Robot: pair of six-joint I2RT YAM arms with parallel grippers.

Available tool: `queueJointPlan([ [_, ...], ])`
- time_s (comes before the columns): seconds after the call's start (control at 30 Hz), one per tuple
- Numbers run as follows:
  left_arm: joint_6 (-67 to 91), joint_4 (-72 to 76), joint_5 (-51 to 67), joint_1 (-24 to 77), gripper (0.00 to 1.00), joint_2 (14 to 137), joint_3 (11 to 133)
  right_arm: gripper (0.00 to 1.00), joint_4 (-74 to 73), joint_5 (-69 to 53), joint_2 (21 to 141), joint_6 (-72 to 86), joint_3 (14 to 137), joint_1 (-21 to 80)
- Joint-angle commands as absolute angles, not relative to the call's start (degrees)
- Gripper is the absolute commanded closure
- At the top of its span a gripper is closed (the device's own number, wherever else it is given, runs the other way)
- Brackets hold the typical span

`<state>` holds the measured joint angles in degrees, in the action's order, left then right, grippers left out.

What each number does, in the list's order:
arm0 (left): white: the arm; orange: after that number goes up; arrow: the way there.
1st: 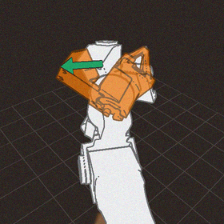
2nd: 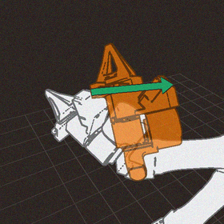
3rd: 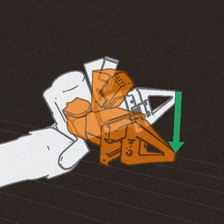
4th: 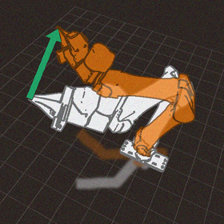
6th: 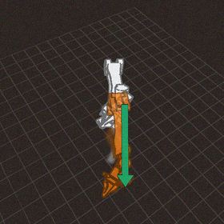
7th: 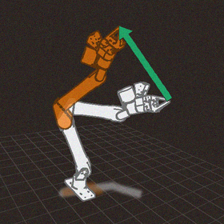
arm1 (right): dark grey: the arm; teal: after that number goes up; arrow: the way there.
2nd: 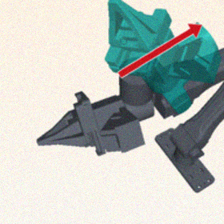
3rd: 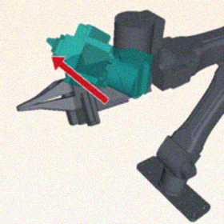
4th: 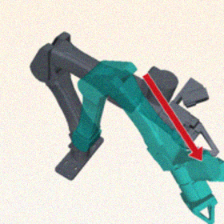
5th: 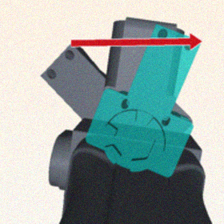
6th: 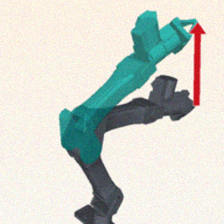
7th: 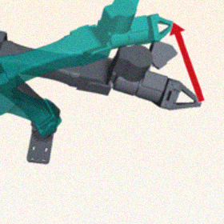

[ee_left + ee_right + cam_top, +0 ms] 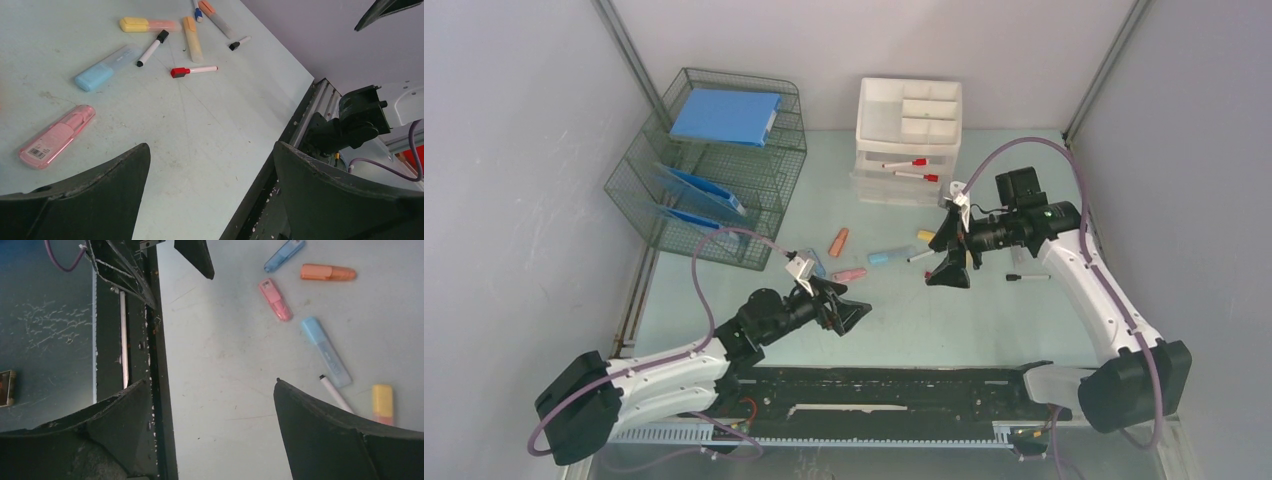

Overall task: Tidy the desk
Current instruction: Place the stationery in the drawer.

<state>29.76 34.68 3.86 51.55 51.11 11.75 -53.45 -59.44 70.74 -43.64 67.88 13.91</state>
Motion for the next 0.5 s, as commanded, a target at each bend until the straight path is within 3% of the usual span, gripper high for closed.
queueJointPlan([
  [0.0,30.1,37.0,4.2,51.2,0.0,51.6,14.3,0.0,-55.8,-61.6,71.0,-46.9,65.9,12.6],
  [0.47,30.1,38.3,1.2,51.2,0.0,55.4,15.6,0.0,-42.8,-48.6,65.8,-49.8,53.7,11.6],
])
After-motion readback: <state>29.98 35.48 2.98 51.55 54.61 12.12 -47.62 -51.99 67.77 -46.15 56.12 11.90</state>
